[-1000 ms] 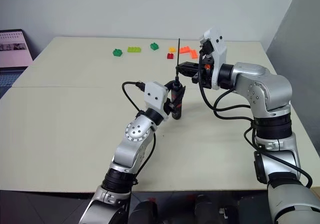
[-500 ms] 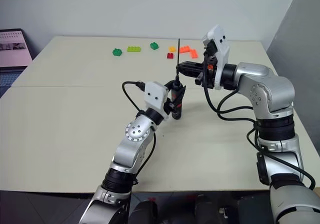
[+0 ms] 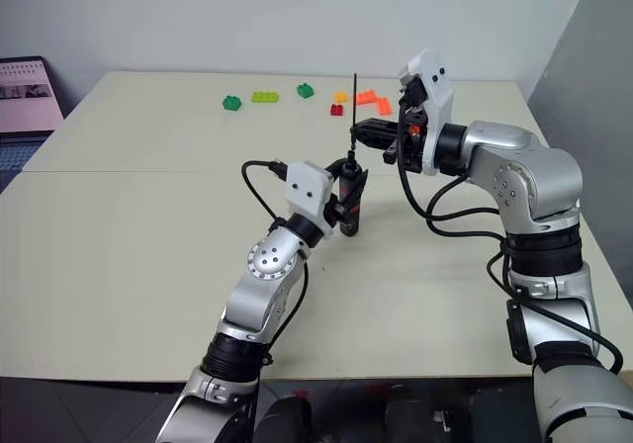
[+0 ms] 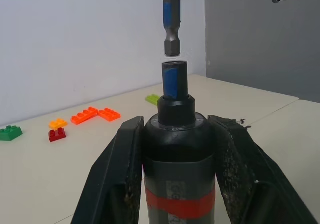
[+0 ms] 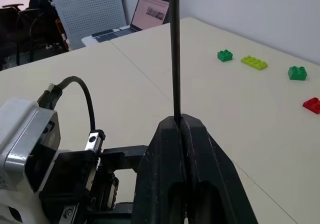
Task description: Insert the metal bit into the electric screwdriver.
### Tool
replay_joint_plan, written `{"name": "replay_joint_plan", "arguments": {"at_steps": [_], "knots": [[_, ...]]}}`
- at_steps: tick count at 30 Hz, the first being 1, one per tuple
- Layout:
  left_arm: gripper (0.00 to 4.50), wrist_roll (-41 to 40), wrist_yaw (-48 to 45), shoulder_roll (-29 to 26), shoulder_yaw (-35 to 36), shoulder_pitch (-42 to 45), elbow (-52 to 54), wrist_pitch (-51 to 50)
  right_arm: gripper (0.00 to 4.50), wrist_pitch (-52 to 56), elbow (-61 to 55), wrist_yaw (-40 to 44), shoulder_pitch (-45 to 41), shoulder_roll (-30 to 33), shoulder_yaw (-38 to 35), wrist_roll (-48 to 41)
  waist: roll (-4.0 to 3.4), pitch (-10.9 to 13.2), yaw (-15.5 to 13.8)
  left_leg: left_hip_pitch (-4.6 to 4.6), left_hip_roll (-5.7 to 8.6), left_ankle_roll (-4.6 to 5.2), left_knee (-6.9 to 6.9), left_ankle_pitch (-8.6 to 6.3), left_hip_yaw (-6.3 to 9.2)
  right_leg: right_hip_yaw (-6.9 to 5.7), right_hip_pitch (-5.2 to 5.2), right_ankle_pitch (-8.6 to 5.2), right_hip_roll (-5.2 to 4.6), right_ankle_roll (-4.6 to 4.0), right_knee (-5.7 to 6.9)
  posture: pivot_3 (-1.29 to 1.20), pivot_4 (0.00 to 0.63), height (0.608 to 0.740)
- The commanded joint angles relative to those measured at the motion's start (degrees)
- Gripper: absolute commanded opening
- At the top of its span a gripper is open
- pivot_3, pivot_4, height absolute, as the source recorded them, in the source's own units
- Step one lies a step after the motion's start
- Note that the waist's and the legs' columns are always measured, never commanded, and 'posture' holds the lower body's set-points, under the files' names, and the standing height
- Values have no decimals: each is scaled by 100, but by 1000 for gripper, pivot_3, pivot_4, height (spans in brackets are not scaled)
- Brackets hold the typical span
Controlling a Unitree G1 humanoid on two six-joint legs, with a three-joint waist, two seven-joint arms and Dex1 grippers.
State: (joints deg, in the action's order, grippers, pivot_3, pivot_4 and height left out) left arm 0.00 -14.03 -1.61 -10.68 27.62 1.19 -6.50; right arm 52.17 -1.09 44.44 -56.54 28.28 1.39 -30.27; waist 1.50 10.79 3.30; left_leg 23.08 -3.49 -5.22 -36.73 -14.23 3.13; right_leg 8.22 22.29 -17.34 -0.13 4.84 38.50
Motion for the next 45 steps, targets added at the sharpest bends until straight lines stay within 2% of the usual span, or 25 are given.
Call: {"name": "replay_joint_plan", "arguments": {"at_steps": [1,23,36,45], "knots": [[1640,43,15,-2,22,84,90,138,0,73,-337,-69,-44,21,-43,-61,0,0,0,0,0,0,0,0,0,0,0,0,0,0,0,0,150,740],[1640,45,19,5,35,81,85,135,0,-55,-187,211,-39,61,127,40,0,0,0,0,0,0,0,0,0,0,0,0,0,0,-1,0,150,740],[1640,48,33,-16,50,46,121,124,0,-97,119,158,-398,91,-171,-91,0,0,0,2,0,0,2,0,0,0,1,0,0,0,-3,0,150,740],[1640,39,17,-18,38,64,98,130,0,-46,36,226,-248,191,-151,-79,0,0,0,1,0,0,3,0,0,-1,1,0,0,0,-4,0,150,740]]}}
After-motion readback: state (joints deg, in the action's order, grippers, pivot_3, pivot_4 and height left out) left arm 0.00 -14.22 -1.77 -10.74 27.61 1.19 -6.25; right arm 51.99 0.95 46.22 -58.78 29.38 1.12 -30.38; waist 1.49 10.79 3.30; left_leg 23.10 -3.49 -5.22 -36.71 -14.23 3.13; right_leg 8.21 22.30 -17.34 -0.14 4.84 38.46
